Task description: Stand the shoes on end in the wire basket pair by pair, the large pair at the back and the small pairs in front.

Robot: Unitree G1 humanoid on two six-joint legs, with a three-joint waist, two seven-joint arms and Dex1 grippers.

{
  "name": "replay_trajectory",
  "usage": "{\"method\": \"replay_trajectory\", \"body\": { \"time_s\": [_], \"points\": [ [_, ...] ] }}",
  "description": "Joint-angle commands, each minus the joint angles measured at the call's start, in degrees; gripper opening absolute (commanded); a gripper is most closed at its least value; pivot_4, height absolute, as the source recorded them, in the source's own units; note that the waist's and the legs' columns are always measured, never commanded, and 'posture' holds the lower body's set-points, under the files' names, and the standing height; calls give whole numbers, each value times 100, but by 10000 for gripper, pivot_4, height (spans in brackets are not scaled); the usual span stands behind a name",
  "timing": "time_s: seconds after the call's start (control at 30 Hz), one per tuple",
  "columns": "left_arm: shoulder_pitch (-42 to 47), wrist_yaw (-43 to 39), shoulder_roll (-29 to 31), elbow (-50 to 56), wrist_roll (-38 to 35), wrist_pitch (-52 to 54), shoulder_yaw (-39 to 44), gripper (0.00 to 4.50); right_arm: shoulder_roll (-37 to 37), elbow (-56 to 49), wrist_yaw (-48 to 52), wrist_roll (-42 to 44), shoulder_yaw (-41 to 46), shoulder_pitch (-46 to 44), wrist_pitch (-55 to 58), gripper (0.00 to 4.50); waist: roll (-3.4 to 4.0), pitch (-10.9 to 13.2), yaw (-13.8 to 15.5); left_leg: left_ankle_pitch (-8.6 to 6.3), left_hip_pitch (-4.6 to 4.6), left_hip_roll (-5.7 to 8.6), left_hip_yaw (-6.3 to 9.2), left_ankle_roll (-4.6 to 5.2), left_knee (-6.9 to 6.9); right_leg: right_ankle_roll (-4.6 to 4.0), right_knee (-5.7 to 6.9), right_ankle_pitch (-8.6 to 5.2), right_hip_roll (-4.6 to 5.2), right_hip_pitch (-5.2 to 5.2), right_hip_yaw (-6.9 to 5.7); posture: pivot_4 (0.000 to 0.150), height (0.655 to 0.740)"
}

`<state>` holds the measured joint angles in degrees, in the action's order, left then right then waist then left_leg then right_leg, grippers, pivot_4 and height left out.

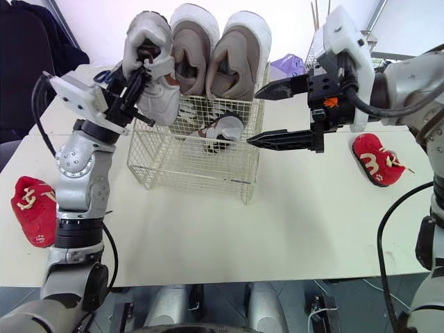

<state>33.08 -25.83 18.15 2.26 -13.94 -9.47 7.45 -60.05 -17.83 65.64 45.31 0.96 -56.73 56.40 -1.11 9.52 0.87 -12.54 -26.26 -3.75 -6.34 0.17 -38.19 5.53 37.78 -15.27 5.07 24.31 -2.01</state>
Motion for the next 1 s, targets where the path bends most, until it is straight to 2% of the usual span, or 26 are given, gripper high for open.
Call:
{"method": "replay_trajectory", "body": {
  "time_s": [0.03, 0.13, 0.33, 0.6, 0.83, 1.0],
  "points": [
    [-105, 16, -11, -206, 238, -262, -116, 730, -116, -97, -81, 114, 278, -163, 120, 45000, 0, 0, -8, 0, -1, 0, 2, 0, 0, -3, -6, 1, 1, -1, 1, 1500, 7400],
    [-204, 35, 48, -366, 497, -549, -175, 730, -81, -65, -90, 140, 271, -205, 133, 45000, 0, 0, -9, -1, -1, 0, 1, 2, 0, -5, -14, 4, 2, -3, 1, 1500, 7400],
    [-330, 328, -10, -1350, 1081, -1551, -287, 730, 39, 42, -69, 136, 220, -297, 60, 45000, 10, -10, -12, -1, 0, 0, 2, 2, 0, -5, -15, 4, 2, -6, 0, 1500, 7400],
    [-279, 536, 55, -2350, 1558, -2741, -487, 730, 103, 99, -56, 191, 263, -326, 26, 45000, 51, -40, -14, -2, 2, -2, 0, 4, 2, -6, -19, 4, 3, -7, 0, 1500, 7400],
    [14, 804, 60, -2318, 1590, -2871, -409, 730, 36, 50, -62, 297, 363, -251, 116, 45000, 56, -44, -12, -3, 3, -3, 0, 5, 4, -11, -21, 1, 3, -8, -1, 1500, 7400],
    [-45, 855, 74, -1810, 1538, -2736, -438, 730, -493, -409, -30, 830, 398, 68, 1057, 45000, 54, -43, 2, -3, -4, -4, 7, 5, 4, -21, -25, -4, 7, -7, -5, 1500, 7400]
  ]
}}
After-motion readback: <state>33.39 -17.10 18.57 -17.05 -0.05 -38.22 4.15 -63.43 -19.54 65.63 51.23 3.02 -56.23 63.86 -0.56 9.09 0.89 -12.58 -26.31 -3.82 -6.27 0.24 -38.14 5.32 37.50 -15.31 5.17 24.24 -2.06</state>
